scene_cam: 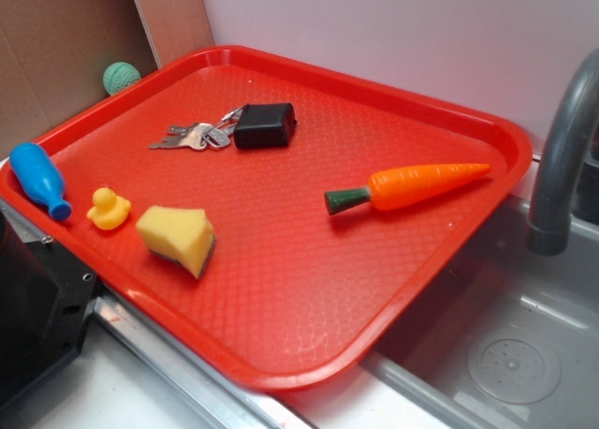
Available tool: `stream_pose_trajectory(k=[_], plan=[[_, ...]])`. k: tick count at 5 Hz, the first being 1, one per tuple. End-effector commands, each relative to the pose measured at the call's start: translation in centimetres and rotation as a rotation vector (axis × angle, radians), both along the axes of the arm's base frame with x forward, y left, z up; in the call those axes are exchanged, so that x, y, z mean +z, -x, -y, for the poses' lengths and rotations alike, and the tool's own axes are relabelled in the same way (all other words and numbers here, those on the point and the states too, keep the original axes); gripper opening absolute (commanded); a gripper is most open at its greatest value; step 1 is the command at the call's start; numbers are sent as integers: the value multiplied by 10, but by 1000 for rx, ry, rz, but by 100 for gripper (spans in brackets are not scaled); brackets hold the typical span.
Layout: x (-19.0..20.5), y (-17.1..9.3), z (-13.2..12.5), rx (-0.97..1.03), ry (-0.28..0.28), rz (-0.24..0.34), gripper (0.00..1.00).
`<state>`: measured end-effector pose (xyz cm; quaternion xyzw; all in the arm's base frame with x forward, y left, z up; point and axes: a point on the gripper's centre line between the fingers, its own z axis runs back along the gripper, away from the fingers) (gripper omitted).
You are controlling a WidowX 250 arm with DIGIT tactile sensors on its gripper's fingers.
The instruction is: Grab the carrot.
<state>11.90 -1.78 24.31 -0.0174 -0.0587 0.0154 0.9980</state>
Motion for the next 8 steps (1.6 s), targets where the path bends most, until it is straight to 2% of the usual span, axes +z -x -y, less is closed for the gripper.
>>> stream_pose_trajectory(k=[1, 2, 3, 4, 5, 6, 7, 8], plan=[[0, 0, 0, 0, 0, 0, 100], [-50, -50, 35, -199, -113, -119, 100], [-97, -96, 68, -358, -120, -48, 100], [-142, -130, 96, -487, -103, 33, 100], [-153, -138, 114, -560, -21, 109, 100], [-169, -133, 133, -628, 6, 49, 100], [-182, -133, 145, -643, -36, 61, 100], [-200, -145, 162, -663, -45, 54, 100]])
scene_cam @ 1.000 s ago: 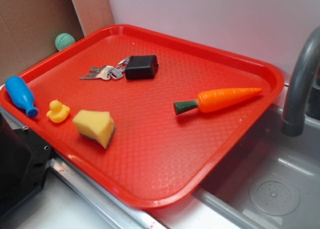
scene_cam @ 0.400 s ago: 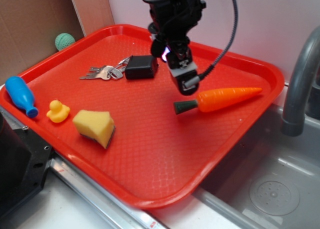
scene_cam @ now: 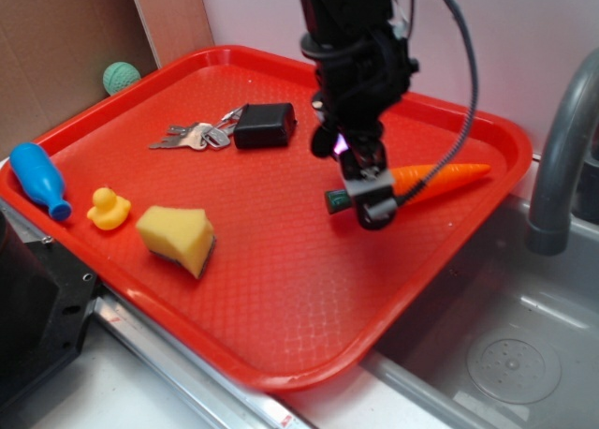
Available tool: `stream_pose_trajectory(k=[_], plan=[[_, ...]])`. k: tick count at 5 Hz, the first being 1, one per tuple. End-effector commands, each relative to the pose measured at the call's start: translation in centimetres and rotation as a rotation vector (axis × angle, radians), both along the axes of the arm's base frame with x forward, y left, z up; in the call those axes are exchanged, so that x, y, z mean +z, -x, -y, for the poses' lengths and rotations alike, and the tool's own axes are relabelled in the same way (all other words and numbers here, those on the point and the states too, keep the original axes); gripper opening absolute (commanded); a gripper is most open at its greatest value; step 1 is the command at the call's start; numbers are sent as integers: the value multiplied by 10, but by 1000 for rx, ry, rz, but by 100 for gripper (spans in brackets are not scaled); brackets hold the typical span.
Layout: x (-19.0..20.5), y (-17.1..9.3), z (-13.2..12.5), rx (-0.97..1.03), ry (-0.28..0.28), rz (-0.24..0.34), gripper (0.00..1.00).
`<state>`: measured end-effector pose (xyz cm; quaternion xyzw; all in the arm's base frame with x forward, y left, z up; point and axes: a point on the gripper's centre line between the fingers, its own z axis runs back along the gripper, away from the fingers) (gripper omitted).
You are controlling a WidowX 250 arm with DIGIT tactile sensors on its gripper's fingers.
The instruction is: Grab the carrot.
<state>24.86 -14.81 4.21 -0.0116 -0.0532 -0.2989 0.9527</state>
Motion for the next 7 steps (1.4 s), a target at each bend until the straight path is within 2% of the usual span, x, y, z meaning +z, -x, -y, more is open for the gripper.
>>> stream_pose_trajectory(k=[1, 2, 3, 4, 5, 6, 7], plan=[[-8, -30, 40, -33, -12, 45, 100], [-6, -40, 33, 3, -6, 40, 0], [6, -37, 23, 48, 7, 19, 0], [41, -11, -8, 133, 41, 3, 0], [82, 25, -44, 242, 67, -3, 0], [110, 56, -70, 386, 51, -87, 0], [141, 84, -93, 588, 20, -120, 0]])
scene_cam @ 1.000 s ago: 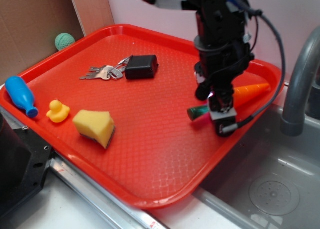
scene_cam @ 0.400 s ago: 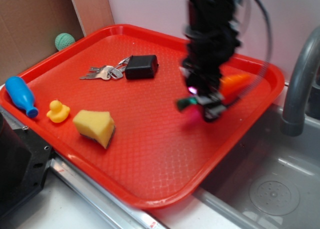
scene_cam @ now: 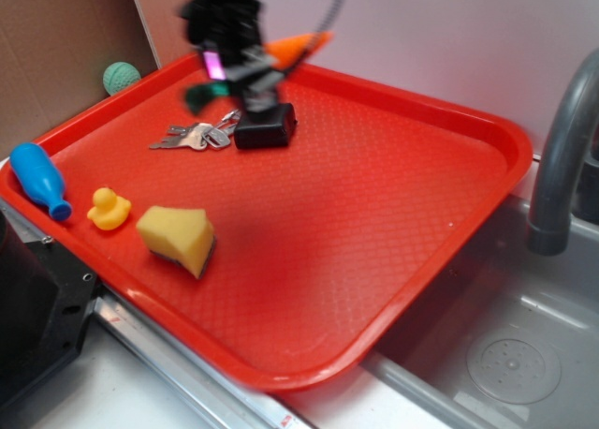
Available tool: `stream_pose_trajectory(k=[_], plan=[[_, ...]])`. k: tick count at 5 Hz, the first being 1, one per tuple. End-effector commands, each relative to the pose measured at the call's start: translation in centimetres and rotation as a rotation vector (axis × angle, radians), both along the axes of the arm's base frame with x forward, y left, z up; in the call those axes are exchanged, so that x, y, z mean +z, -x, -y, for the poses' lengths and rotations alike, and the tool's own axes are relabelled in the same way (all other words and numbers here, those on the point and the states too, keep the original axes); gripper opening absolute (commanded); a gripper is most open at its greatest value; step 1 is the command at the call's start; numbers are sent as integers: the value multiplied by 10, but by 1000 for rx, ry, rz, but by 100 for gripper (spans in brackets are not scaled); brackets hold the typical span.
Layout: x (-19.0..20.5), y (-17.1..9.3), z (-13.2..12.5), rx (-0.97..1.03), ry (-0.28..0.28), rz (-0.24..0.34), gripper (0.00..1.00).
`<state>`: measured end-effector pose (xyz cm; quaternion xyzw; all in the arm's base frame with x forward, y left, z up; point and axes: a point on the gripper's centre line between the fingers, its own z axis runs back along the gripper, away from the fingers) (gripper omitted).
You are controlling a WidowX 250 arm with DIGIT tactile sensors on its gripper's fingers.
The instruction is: Grab the carrot.
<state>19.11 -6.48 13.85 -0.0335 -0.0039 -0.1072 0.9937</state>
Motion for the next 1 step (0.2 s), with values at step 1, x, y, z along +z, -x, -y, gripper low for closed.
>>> stream_pose_trajectory(k=[1], plan=[[68, 37, -27, 246, -9, 24, 0]])
